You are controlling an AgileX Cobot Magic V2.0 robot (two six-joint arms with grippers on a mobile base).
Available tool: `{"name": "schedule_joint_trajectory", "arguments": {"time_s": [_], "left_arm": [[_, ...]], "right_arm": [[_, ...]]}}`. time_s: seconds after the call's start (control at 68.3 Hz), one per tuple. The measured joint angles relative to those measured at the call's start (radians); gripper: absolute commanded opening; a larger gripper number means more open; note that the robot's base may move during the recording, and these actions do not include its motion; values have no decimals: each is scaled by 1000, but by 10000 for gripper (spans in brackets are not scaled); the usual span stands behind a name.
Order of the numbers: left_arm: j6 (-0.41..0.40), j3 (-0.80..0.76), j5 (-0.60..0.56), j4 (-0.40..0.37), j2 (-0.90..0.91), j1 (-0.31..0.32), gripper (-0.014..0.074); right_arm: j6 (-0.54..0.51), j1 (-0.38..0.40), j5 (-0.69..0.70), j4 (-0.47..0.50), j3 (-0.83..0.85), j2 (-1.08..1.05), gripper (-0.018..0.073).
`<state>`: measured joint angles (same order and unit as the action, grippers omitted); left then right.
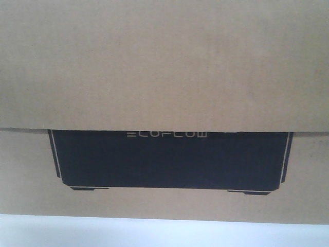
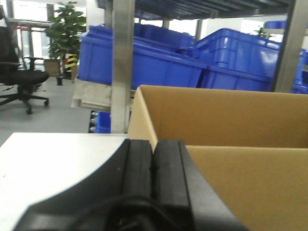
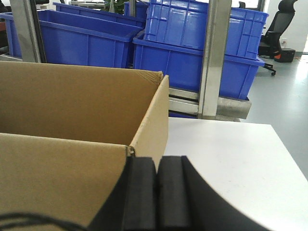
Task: Grab box from left shelf to table start
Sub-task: 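Open both grippers and release the box side walls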
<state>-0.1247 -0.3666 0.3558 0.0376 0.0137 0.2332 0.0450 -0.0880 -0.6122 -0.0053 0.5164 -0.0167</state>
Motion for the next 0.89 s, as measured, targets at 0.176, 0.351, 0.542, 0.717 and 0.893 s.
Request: {"name": "schedule_joint_trajectory", "arguments": {"time_s": [0.176,0.351,0.542,0.717,0.893], "left_arm": [[0,142,-123,-83,0,-150,-94],[0,329,-332,-111,0,-268,-94],[0,395,-362,-113,0,-280,-94],[0,395,-324,-113,0,-280,-94],[0,395,-324,-61,0,-280,-94]], "right_arm": [[0,0,2,0,0,0,59],[0,0,2,0,0,0,59],[0,0,2,0,0,0,59],[0,0,2,0,0,0,59],[0,0,2,0,0,0,59]]}}
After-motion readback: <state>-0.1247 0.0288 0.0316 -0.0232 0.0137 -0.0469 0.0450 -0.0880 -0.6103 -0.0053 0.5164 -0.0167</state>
